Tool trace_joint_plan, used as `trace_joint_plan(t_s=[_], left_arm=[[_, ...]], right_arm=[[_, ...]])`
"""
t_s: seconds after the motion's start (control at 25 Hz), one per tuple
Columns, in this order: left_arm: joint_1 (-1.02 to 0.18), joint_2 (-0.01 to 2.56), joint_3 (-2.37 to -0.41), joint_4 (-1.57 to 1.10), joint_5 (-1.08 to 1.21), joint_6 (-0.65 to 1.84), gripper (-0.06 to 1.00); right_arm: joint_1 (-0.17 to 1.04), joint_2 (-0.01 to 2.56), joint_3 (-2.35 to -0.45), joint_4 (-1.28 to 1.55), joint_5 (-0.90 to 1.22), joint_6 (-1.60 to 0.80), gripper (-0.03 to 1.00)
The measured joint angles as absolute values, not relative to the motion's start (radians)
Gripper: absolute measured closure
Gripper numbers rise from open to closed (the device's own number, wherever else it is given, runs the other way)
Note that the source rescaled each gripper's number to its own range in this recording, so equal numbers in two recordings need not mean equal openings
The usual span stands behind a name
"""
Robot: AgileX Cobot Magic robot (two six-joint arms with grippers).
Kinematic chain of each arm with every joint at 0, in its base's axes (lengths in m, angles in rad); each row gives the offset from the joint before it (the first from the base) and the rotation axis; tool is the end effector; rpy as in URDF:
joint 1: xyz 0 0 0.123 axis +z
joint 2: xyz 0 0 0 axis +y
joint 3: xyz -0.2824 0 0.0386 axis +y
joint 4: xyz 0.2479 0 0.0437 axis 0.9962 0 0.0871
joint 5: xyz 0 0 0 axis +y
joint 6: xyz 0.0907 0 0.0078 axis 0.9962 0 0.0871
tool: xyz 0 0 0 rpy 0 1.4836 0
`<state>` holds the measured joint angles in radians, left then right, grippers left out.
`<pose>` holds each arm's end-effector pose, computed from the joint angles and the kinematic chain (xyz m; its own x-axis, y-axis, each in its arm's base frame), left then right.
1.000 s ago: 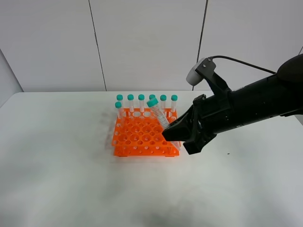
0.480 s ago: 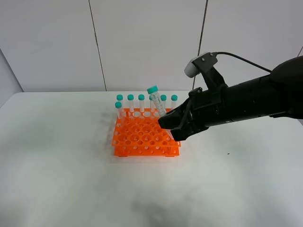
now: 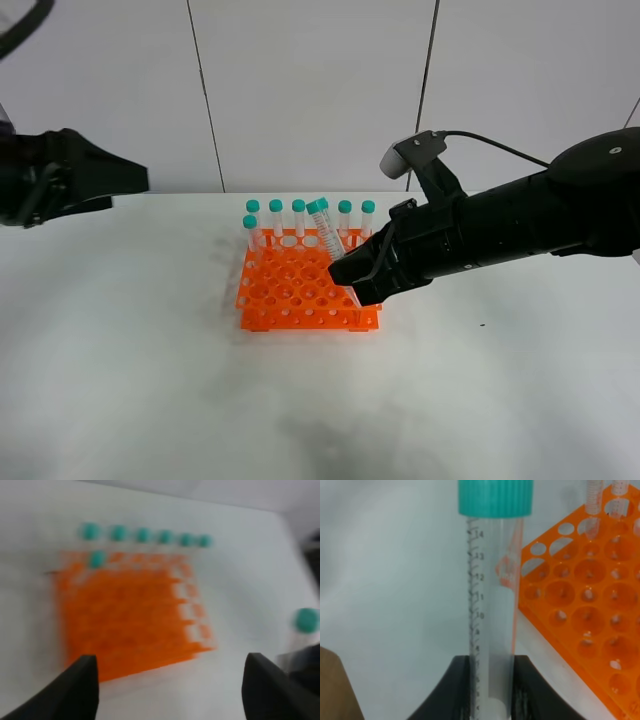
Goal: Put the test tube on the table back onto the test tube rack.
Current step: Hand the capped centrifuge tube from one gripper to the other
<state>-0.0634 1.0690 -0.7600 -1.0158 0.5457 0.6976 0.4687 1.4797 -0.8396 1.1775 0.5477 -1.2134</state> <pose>0.2148 -0.0540 0.3139 -0.5967 -0.1808 -0.7818 0.3003 0.8532 -0.4265 0.2426 0.1720 0.2385 -0.5598 -0.3766 -0.7381 -0.7568 0.5951 0.2703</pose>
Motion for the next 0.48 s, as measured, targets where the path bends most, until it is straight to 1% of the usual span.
trace_joint_plan(t_s=[0.16,0.28,0.36,0.48], left_arm=[[-0.158,1.21,-0.76,-1.377,0.543,0.972,0.07],[-0.215,1.286,-0.76,-1.558,0.537,1.119,0.07],[-0.242,1.327,-0.76,-1.647,0.536,1.188,0.07],[-0.275,1.379,-0.76,-1.71,0.541,1.261,0.07]], right_arm=[[0.469,1.48,-0.84,1.179,0.548,-1.213,0.96],[0.469,1.48,-0.84,1.179,0.549,-1.209,0.96],[0.469,1.48,-0.84,1.18,0.556,-1.207,0.96],[0.469,1.48,-0.84,1.183,0.57,-1.205,0.96]])
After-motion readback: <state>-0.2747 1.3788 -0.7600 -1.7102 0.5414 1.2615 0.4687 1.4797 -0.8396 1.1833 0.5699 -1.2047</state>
